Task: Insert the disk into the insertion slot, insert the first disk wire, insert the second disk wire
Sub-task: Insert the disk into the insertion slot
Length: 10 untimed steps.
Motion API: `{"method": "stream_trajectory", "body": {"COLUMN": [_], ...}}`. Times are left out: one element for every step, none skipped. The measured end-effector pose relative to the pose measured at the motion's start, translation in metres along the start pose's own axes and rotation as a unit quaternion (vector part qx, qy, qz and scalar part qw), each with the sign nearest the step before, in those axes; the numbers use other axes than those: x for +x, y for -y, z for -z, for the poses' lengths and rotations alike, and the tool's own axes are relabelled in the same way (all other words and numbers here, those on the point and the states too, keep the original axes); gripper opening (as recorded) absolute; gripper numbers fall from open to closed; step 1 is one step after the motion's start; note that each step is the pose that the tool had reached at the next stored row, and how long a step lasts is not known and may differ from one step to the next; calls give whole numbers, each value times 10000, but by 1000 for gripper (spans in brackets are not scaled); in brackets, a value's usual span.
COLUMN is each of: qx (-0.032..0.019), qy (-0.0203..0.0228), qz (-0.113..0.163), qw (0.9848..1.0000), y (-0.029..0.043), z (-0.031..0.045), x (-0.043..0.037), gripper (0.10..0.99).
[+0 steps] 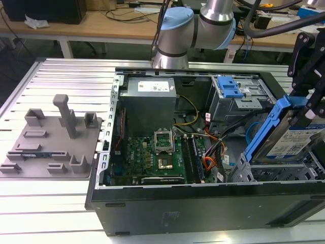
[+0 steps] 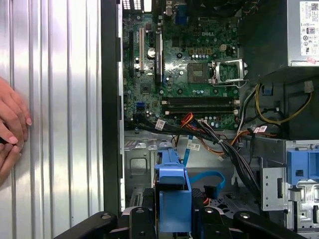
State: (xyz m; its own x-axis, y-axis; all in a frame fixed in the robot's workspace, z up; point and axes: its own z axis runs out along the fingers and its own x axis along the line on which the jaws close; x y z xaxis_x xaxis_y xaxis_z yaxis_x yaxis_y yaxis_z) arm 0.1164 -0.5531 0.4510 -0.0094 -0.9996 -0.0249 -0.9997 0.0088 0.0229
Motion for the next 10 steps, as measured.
{"method": "stream_trajectory", "body": {"qx": [-10, -20, -25, -34, -41, -54, -63, -64, -65, -65], "qy": [-1, -1, -2, -4, -5, -5, -3, -3, -3, -4], "qz": [0, -1, -1, -1, -1, -2, -2, -3, -2, -2], "qw": [10000, 10000, 10000, 10000, 10000, 10000, 10000, 10000, 10000, 10000], "y": [0, 0, 0, 2, 6, 13, 22, 30, 37, 50], "z": [10, 12, 12, 12, 10, 7, 3, 2, 3, 3], "x": [-1, -1, -1, -1, -1, -1, -1, -1, -1, -1], "gripper": [365, 365, 365, 365, 365, 365, 365, 365, 365, 365]}}
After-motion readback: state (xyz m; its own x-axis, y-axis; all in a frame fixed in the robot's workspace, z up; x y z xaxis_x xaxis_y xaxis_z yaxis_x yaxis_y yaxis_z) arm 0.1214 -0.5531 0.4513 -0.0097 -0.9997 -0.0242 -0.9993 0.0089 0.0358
